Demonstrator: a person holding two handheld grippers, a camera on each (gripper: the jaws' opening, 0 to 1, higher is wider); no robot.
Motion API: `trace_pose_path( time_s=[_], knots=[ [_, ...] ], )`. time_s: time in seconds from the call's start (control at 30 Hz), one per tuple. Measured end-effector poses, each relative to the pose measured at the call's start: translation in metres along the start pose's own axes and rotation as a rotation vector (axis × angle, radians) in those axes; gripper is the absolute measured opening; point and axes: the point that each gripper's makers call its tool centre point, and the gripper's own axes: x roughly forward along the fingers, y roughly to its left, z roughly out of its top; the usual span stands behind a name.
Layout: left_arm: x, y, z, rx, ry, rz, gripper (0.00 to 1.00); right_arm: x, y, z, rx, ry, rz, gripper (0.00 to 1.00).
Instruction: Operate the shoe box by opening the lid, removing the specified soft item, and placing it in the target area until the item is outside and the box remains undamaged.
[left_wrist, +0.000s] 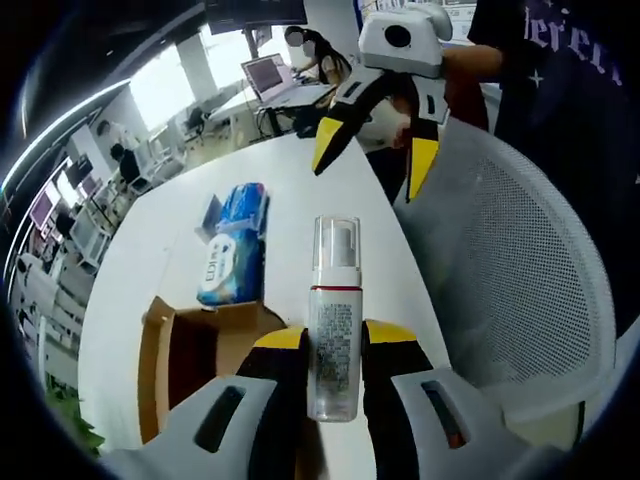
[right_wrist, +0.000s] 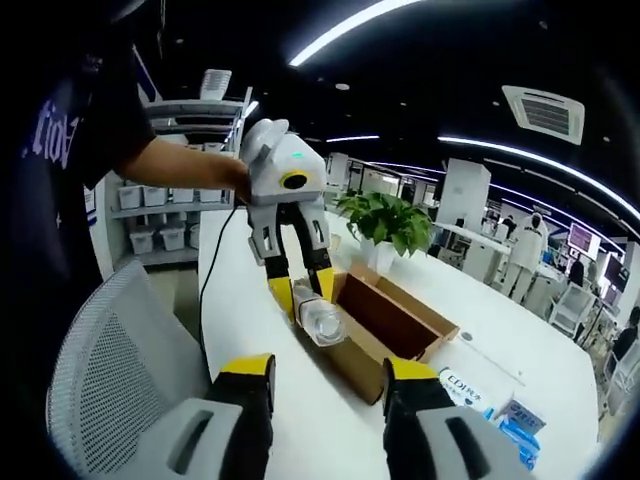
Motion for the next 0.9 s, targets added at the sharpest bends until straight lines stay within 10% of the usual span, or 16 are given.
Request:
trace_pose_path(
  time_s=[0.9],
  knots=[
    [0.020,-0.030,0.027,0.066,-0.073,-0.137,0.19,0.008,0.024,0.001,-0.051,0.015,0.113,0.20]
  ],
)
